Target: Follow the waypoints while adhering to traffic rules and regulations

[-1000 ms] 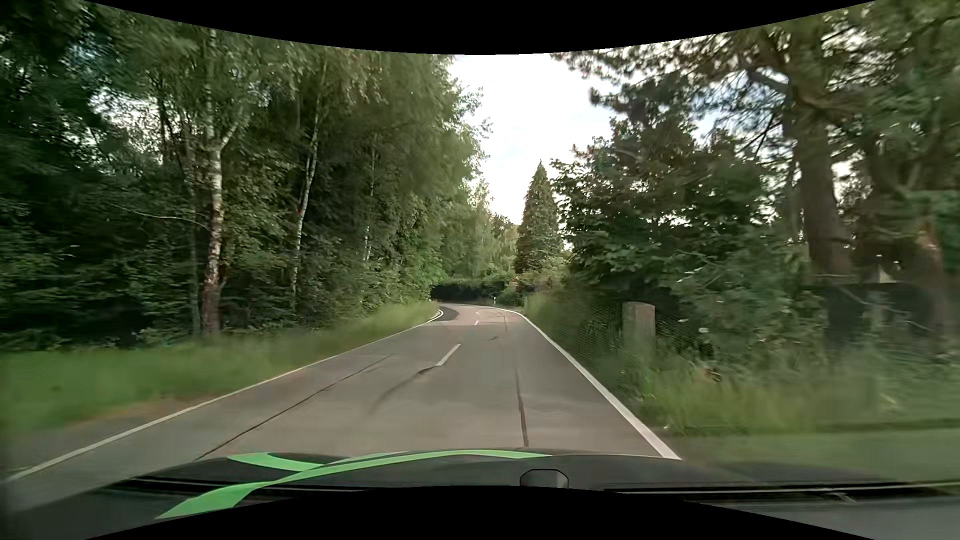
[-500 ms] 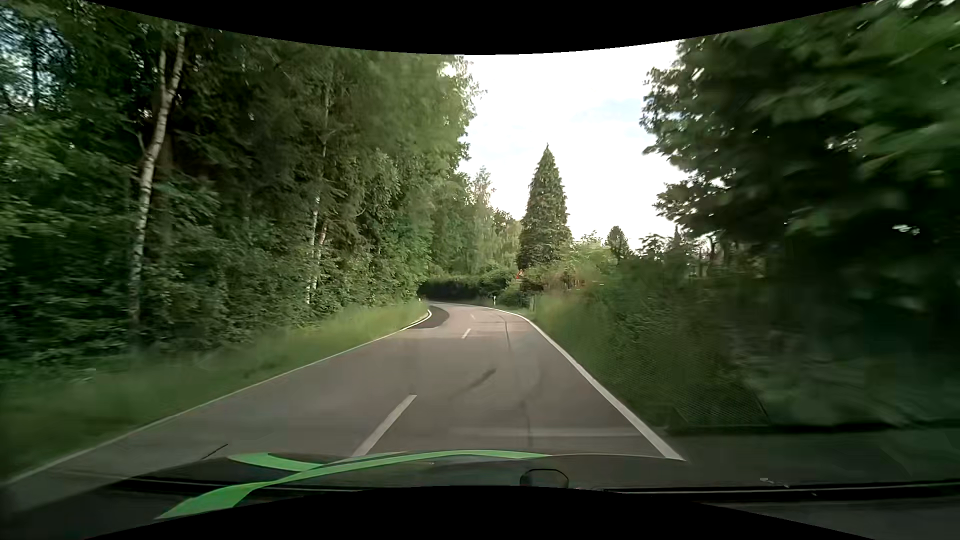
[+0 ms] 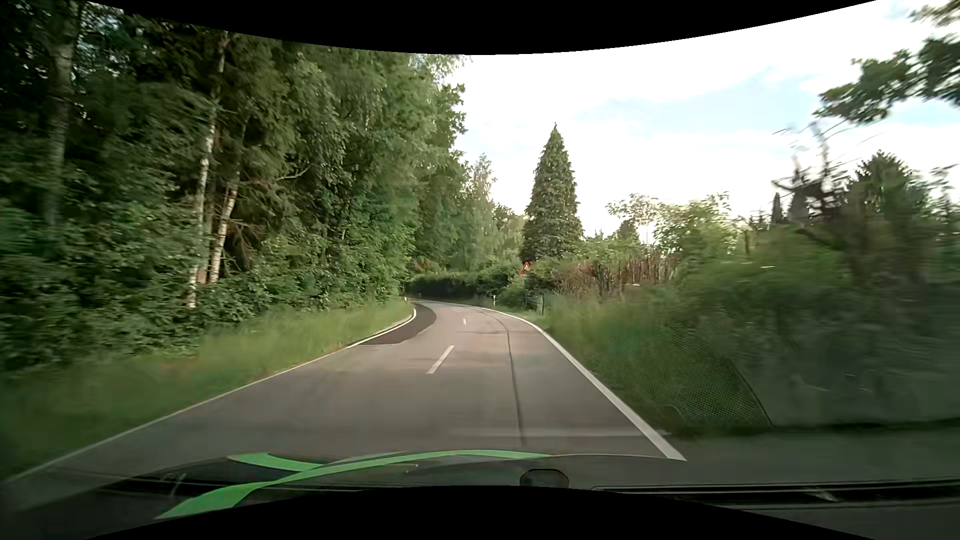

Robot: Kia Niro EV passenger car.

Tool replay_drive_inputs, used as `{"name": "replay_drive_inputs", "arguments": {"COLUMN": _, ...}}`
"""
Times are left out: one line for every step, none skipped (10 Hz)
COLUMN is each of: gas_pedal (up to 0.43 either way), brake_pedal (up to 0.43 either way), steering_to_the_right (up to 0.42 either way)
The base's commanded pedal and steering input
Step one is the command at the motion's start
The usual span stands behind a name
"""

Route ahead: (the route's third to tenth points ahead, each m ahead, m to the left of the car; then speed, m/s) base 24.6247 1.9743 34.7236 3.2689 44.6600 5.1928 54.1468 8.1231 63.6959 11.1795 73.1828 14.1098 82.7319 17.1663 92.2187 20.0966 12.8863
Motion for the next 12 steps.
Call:
{"name": "replay_drive_inputs", "arguments": {"gas_pedal": 0.020, "brake_pedal": 0.000, "steering_to_the_right": -0.004}}
{"name": "replay_drive_inputs", "arguments": {"gas_pedal": 0.020, "brake_pedal": 0.000, "steering_to_the_right": -0.004}}
{"name": "replay_drive_inputs", "arguments": {"gas_pedal": 0.020, "brake_pedal": 0.000, "steering_to_the_right": -0.004}}
{"name": "replay_drive_inputs", "arguments": {"gas_pedal": 0.020, "brake_pedal": 0.000, "steering_to_the_right": -0.005}}
{"name": "replay_drive_inputs", "arguments": {"gas_pedal": 0.020, "brake_pedal": 0.000, "steering_to_the_right": -0.008}}
{"name": "replay_drive_inputs", "arguments": {"gas_pedal": 0.020, "brake_pedal": 0.000, "steering_to_the_right": -0.013}}
{"name": "replay_drive_inputs", "arguments": {"gas_pedal": 0.020, "brake_pedal": 0.000, "steering_to_the_right": -0.015}}
{"name": "replay_drive_inputs", "arguments": {"gas_pedal": 0.020, "brake_pedal": 0.000, "steering_to_the_right": -0.017}}
{"name": "replay_drive_inputs", "arguments": {"gas_pedal": 0.020, "brake_pedal": 0.000, "steering_to_the_right": -0.019}}
{"name": "replay_drive_inputs", "arguments": {"gas_pedal": 0.020, "brake_pedal": 0.000, "steering_to_the_right": -0.020}}
{"name": "replay_drive_inputs", "arguments": {"gas_pedal": 0.020, "brake_pedal": 0.000, "steering_to_the_right": -0.022}}
{"name": "replay_drive_inputs", "arguments": {"gas_pedal": 0.020, "brake_pedal": 0.000, "steering_to_the_right": -0.024}}
